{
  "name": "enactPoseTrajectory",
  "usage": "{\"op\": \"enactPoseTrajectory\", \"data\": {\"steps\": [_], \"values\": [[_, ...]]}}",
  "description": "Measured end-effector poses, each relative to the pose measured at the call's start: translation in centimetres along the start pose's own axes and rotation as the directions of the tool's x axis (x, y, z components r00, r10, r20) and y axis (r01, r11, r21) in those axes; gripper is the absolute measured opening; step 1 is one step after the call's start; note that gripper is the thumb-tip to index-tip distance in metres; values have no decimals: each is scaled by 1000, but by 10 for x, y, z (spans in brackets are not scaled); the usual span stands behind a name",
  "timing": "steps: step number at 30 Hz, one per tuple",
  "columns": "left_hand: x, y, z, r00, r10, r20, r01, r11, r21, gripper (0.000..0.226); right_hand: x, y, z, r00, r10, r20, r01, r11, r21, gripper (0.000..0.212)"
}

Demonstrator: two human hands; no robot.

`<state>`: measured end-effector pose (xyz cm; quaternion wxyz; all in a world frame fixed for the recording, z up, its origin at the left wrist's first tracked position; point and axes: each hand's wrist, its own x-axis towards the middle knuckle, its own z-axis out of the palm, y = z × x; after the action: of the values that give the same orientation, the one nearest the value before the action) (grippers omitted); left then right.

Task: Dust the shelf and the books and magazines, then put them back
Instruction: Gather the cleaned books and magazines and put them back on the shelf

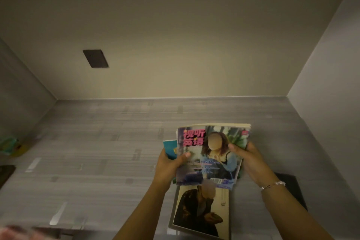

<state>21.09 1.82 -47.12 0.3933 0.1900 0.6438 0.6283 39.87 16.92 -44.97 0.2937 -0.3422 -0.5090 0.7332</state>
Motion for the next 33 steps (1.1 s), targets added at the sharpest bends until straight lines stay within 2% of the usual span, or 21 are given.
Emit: {"op": "enactPoseTrajectory", "data": {"steps": [3, 6, 8, 11, 13, 17, 21, 26, 33], "values": [[-3, -3, 8, 998, 20, 58, -23, 999, 48, 48, -3, -3, -10, 999, -17, -51, 15, 998, -53, 71], [-3, -2, 13, 994, 28, 104, -39, 994, 106, 60, -8, -1, -16, 997, -22, -77, 16, 997, -75, 32], [-2, -2, 13, 994, 20, 105, -34, 990, 136, 58, -12, 0, -16, 996, -19, -84, 11, 995, -99, 23], [-1, -5, 12, 995, 3, 99, -19, 987, 160, 50, -17, 2, -14, 998, -24, -53, 15, 986, -166, 25], [-1, -7, 13, 996, 1, 91, -17, 985, 172, 47, -18, 5, -12, 996, -33, -83, 15, 979, -202, 22], [-7, -5, 17, 999, 32, -2, -31, 984, 175, 32, -16, 8, -8, 982, -87, -166, 36, 957, -287, 17], [-9, 7, 13, 996, 60, -68, -48, 984, 169, 32, -14, -4, 3, 977, -121, -178, 50, 931, -361, 24], [-9, 58, -1, 974, 225, 4, -221, 952, 213, 47, -13, -47, 27, 965, -239, -112, 190, 923, -334, 23], [-28, 154, -19, 870, 492, -27, -476, 853, 216, 46, -5, -113, 72, 951, -308, -2, 292, 905, -308, 29]]}}
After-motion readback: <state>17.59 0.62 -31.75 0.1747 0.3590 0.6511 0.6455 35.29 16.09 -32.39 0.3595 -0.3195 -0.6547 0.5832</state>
